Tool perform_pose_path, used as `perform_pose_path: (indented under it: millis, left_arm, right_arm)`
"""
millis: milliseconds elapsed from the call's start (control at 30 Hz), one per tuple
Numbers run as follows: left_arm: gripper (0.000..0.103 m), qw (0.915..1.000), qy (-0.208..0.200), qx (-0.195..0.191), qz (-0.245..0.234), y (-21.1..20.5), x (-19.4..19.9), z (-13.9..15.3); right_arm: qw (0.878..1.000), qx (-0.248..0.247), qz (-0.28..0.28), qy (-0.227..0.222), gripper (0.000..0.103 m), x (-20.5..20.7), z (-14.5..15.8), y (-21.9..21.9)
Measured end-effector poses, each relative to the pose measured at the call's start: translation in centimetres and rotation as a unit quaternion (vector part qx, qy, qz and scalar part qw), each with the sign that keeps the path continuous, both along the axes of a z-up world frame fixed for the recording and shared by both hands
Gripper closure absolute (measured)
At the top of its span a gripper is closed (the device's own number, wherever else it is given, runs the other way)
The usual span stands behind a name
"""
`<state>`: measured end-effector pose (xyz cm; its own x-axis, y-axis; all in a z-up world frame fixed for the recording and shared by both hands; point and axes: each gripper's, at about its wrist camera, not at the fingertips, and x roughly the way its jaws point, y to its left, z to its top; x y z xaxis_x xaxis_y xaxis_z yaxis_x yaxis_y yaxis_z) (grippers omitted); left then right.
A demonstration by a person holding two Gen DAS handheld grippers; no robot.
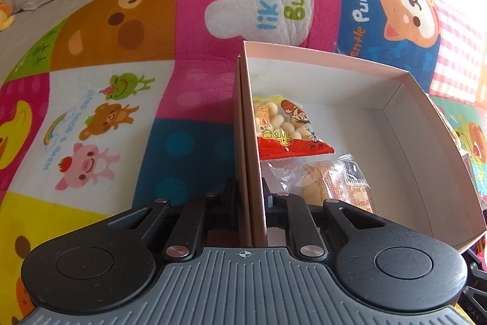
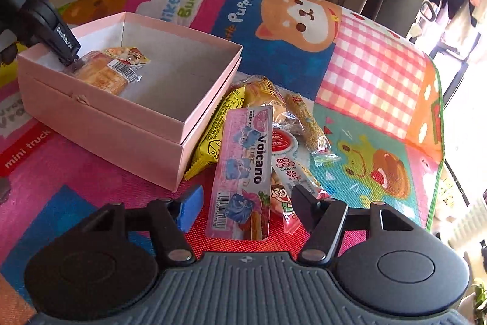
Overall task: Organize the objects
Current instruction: 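Grasp the pink Volcano pack with the right gripper and lift it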
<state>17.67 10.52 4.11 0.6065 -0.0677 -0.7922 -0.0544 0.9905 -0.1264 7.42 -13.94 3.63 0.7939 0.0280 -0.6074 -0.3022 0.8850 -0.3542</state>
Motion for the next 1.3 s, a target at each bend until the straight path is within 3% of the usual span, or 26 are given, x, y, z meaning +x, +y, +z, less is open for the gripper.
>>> perform_pose_path:
  millis: [67, 333, 533, 600, 667, 933, 1133, 1300]
  left_arm:
    - [0.088, 1.0, 0.002, -0.001, 0.0, 0.0, 0.0, 0.0]
    - [0.088, 1.0, 0.001, -0.003, 0.0, 0.1, -0.1, 0.0]
    - [0.088, 1.0, -0.001, -0.004, -0.003, 0.1, -0.2, 0.0]
    - [0.088, 1.0, -0.001, -0.002, -0.003, 0.0, -0.3, 0.0]
    - [0.088, 1.0, -0.001, -0.003, -0.003, 0.0, -0.3, 0.0]
    - [0.088, 1.0, 0.001, -0.002, -0.004, 0.1, -0.2, 0.0]
    - [0.088, 1.0, 0.002, -0.001, -0.007, 0.1, -0.2, 0.0]
    - [0.088, 1.0, 0.003, -0.006, -0.006, 0.3, -0.2, 0.0]
  right_arm:
    - [1.0, 0.01, -0.001, 0.014, 0.061, 0.1, 0.0, -0.3]
    - [0.991, 0.097, -0.031, 0.089, 0.061, -4.8, 1.7, -5.6]
    - [0.972, 0.174, -0.029, 0.156, 0.06, -9.1, 2.7, -8.2]
    - [0.967, 0.2, -0.027, 0.157, 0.056, -9.6, 3.3, -9.0]
    - [0.968, 0.205, -0.033, 0.14, 0.041, -9.5, 3.8, -9.3]
    - [0.98, 0.173, -0.042, 0.089, 0.029, -8.0, 3.8, -8.3]
    - [0.975, 0.201, -0.06, 0.067, 0.029, -1.5, 6.0, -10.6]
    - [0.967, 0.225, -0.07, 0.098, 0.021, 8.7, 7.6, -11.5]
